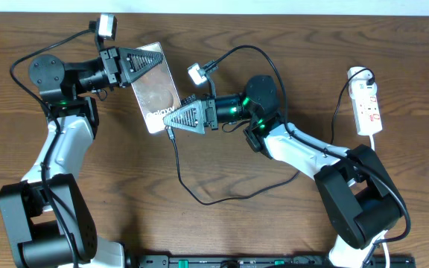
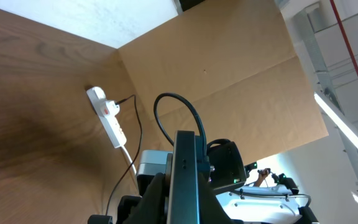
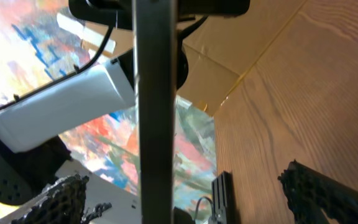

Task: Plug charger to phone and switch on socket
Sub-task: 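Open the right gripper, release the plug, and withdraw it rightward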

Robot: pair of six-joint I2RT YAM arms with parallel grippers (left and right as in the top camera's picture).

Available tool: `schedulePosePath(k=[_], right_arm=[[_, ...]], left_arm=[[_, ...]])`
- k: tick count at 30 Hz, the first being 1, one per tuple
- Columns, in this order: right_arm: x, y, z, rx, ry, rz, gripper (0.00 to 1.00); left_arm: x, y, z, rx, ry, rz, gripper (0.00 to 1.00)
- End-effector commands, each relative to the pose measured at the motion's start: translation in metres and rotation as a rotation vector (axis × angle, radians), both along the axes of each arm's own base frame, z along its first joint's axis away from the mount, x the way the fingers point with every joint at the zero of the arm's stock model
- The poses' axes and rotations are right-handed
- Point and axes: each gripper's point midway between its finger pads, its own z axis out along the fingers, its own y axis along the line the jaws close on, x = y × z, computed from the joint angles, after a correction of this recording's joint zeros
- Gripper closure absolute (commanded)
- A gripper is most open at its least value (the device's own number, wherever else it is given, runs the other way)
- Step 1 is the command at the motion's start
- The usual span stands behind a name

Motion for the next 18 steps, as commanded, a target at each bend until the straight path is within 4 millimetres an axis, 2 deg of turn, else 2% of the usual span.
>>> schedulePosePath(k=[1, 5, 9, 13, 18], right_arm=[[-0.003, -0.001, 0.004, 0.008, -0.04, 0.027, 0.01], [-0.007, -0.001, 0.003, 0.008, -0.059, 0.047, 0.01], [-0.006, -0.009, 0.002, 0.006, -0.084, 0.069, 0.01], [-0.007, -0.014, 0.0, 0.009, -0.127, 0.084, 0.01], [0.002, -0.015, -0.031, -0.075, -0.085, 0.056, 0.01]], left_arm=[[0.0, 0.005, 0.008, 0.008, -0.048, 0.022, 0.93], [0.002, 0.014, 0.008, 0.008, -0.048, 0.046, 0.92], [0.004, 0.036, 0.007, 0.016, -0.046, 0.089, 0.92], [0.002, 0.046, 0.005, 0.027, -0.043, 0.091, 0.93], [-0.001, 0.047, 0.004, 0.034, -0.042, 0.081, 0.93]])
